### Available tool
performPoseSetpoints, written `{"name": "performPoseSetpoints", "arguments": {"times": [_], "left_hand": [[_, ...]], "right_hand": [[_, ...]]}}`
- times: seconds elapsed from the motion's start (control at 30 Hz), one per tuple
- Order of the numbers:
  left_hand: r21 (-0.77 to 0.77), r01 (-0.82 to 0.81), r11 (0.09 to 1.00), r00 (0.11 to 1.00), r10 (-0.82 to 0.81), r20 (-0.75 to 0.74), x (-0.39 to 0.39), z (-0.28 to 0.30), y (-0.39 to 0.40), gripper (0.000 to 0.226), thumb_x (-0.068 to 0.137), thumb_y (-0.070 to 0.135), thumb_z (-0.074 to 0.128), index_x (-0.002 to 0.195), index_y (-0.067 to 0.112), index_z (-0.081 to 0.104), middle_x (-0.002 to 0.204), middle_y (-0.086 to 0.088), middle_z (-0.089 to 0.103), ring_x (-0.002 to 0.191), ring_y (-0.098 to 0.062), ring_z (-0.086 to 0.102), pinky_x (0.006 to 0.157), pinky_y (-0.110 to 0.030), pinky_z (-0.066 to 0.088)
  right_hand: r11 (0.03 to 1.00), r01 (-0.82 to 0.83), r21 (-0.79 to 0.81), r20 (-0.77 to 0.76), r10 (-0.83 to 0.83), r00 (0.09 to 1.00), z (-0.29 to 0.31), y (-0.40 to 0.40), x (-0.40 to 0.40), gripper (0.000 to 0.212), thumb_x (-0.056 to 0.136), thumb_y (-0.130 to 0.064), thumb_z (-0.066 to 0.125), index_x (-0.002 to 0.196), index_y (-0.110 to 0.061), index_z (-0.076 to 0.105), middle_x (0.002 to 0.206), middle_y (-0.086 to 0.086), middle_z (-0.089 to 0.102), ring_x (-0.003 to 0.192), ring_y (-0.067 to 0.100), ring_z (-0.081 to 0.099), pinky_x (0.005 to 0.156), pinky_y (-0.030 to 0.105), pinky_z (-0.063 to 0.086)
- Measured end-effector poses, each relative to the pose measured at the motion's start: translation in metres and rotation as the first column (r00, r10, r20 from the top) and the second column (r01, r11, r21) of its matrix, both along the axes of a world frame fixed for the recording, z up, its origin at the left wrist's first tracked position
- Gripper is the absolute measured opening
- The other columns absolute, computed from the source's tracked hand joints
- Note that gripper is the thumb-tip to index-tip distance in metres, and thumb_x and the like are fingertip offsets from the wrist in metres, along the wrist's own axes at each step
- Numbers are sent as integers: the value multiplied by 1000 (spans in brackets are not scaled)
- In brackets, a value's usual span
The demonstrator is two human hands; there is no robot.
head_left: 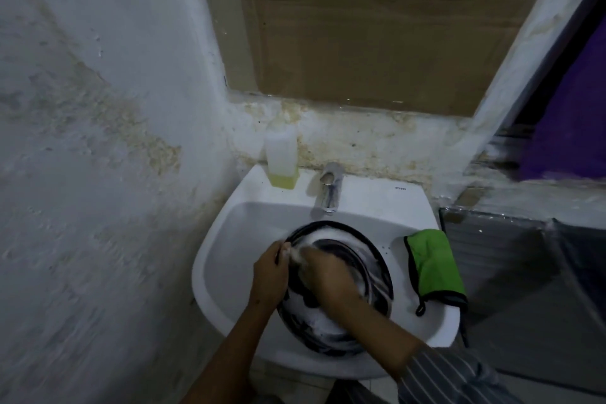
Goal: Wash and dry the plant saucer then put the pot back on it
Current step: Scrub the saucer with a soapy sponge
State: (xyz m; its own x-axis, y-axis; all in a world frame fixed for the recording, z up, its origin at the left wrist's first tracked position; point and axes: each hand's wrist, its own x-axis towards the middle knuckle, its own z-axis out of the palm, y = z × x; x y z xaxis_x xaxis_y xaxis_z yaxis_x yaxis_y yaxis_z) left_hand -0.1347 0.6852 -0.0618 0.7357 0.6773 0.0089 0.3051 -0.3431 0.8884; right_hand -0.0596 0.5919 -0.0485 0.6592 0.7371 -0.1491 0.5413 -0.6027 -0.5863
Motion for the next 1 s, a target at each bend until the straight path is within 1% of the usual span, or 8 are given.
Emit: {"name": "performPoseSetpoints", "arguments": {"times": [0.2, 0.3, 0.37, 0.47, 0.6, 0.77, 0.9, 1.0], "left_hand": [[10, -75, 997, 995, 76, -59, -3, -7, 16, 28, 99, 19, 40, 98, 1, 62, 98, -13, 65, 90, -24, 59, 76, -28, 43], [30, -21, 999, 995, 24, -97, 0, -10, 8, 29, 100, 17, 38, 101, 0, 62, 100, -18, 66, 96, -31, 61, 81, -34, 45], [54, -9, 998, 995, 15, -100, -1, -9, 8, 30, 100, 17, 38, 103, 0, 63, 102, -17, 67, 97, -31, 61, 80, -31, 44], [68, 4, 998, 998, 0, -59, -6, -6, 13, 31, 100, 20, 38, 102, 3, 64, 98, -11, 67, 91, -25, 61, 77, -28, 42], [61, -108, 992, 994, 109, -16, -11, -4, 18, 29, 100, 18, 38, 96, 4, 63, 89, -3, 62, 81, -20, 57, 69, -25, 41], [92, -231, 969, 973, 229, 25, -12, -5, 24, 28, 100, 15, 39, 100, 3, 63, 89, -4, 62, 78, -17, 55, 62, -16, 36], [24, -253, 967, 967, 253, -6, -7, -10, 11, 29, 100, 16, 39, 108, 2, 63, 103, -13, 66, 91, -25, 59, 76, -26, 41], [-29, -208, 978, 978, 209, 7, -1, -9, -5, 27, 100, 17, 38, 104, 8, 64, 101, -6, 65, 89, -16, 57, 75, -17, 39]], "right_hand": [[839, -543, 39, 288, 511, 810, -13, -32, -29, 26, 70, -1, 69, 96, -4, 72, 90, 17, 73, 77, 28, 71, 61, 30, 55], [737, -674, -49, 611, 556, 563, -4, -25, -7, 9, 78, -16, 66, 82, -17, 74, 90, 1, 74, 84, 17, 70, 67, 26, 56], [732, -675, -90, 680, 540, 496, 5, -14, 9, 8, 81, -19, 67, 78, -16, 74, 92, 2, 74, 86, 18, 70, 71, 31, 57], [837, -547, 6, 646, 414, 641, 18, -8, 37, 19, 84, -21, 58, 73, -12, 71, 82, 7, 70, 74, 23, 67, 65, 34, 55], [946, -302, -120, 707, 295, 643, 20, -26, 57, 21, 65, -28, 80, 81, -16, 74, 92, 7, 71, 82, 23, 68, 62, 24, 50], [970, 19, -243, 352, 70, 933, -18, -51, 23, 45, 85, -24, 52, 127, -11, 44, 127, 15, 47, 112, 30, 51, 78, 35, 46], [983, -137, -125, 194, 160, 968, -32, -42, -25, 40, 88, -27, 51, 123, -9, 45, 126, 13, 49, 104, 30, 56, 75, 33, 46], [963, -267, 25, 273, 250, 929, -20, -15, -33, 31, 86, -21, 55, 113, -5, 53, 114, 15, 56, 98, 31, 58, 71, 34, 46]]}}
